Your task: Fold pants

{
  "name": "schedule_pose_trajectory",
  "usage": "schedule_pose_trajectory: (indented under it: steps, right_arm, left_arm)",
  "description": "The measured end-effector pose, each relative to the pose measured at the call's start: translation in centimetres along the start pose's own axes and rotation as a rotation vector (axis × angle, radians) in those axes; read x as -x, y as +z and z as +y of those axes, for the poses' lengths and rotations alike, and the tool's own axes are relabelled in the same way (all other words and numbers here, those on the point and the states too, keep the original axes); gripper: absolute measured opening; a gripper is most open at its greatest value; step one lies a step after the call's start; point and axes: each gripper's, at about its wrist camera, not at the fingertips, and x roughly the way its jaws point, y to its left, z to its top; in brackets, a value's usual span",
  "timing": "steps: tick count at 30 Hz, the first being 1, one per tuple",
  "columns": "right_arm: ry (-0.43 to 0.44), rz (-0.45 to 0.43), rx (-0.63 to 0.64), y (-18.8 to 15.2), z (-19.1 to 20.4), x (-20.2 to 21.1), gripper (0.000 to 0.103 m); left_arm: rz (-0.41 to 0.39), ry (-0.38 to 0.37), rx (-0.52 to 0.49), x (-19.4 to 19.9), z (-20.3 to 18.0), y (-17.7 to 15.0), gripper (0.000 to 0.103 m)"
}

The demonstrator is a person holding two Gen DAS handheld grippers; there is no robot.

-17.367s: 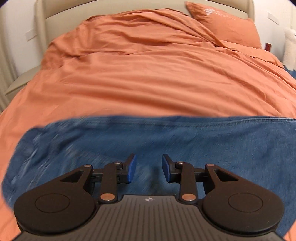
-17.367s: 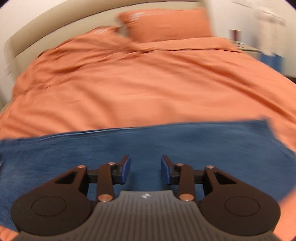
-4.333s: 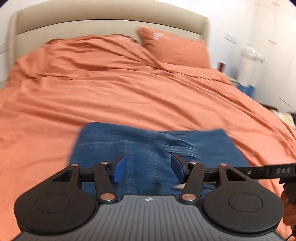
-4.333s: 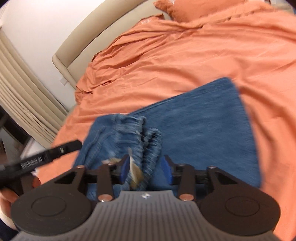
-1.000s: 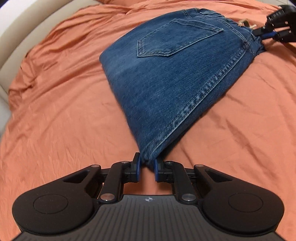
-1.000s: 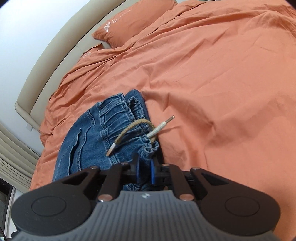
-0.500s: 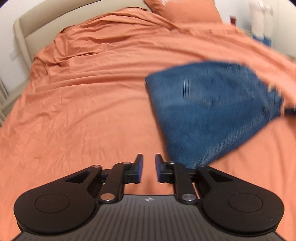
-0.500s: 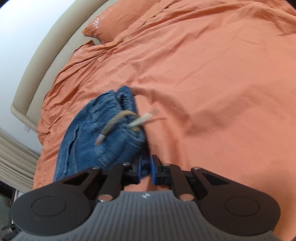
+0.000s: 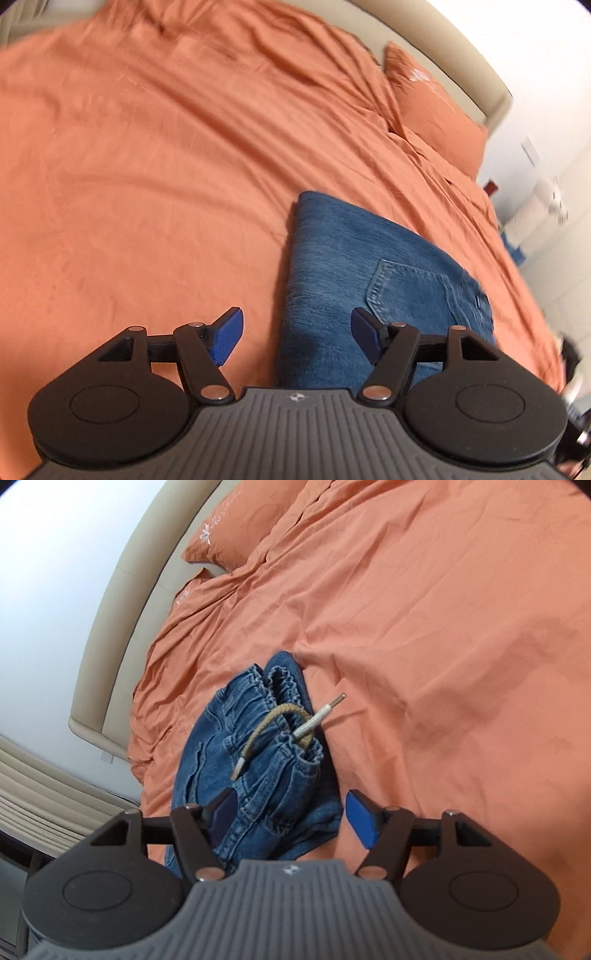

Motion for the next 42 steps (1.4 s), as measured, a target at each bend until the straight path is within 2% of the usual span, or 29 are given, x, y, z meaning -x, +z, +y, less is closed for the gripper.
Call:
schedule_pose_trajectory:
  steps: [6,11,14,16,19,20,24,27,31,35,42]
  right_arm:
    - [-0.001,0.016,-0.01,0.6,-0.7,-2.7,0.062]
    - [0.043,0.031,-0.073,1.3,-1.8,-4.4,0.059]
    - [0.052,0.036,-0.06,1.5,-1.6,-5.3,0.058]
    - [0.061,0.039,-0.05,1.6,-1.5,-5.9,0.056]
    - [0.076,0.039,-0.044,1.8,-1.6,-6.4,0.052]
    - [0.078,0.038,-0.044,1.9,-1.7,-6.5,0.05]
    - [0.081,0.033,-0.028,1.8,-1.4,-6.7,0.04]
    - [0.081,0.021,0.0,1.6,-1.0,-6.3,0.032]
    - [0.078,0.004,0.05,1.7,0.2,-5.5,0.027]
    - [0.073,-0.008,0.105,1.5,2.1,-3.9,0.025]
    - [0.052,0.037,0.137,-1.2,5.0,-0.7,0.025]
  left_arm:
    - [0.035,-0.097,0.174,-3.7,3.6,0.0,0.078]
    - [0.052,-0.162,0.148,-6.0,3.7,0.5,0.078]
    - [0.067,-0.191,0.126,-7.2,3.4,1.2,0.076]
    - [0.08,-0.205,0.116,-8.1,3.1,1.5,0.07]
    - [0.095,-0.224,0.125,-9.3,3.1,1.8,0.056]
    - [0.1,-0.226,0.128,-9.6,3.0,1.9,0.048]
    - [0.098,-0.204,0.122,-9.8,2.4,2.0,0.03]
    - [0.084,-0.17,0.05,-8.7,1.2,2.0,0.016]
    - [0.068,-0.117,-0.052,-7.1,-1.1,2.6,0.012]
    - [0.046,-0.097,-0.134,-4.7,-3.3,2.9,0.011]
    - [0.091,-0.031,-0.221,0.6,-4.5,1.7,0.011]
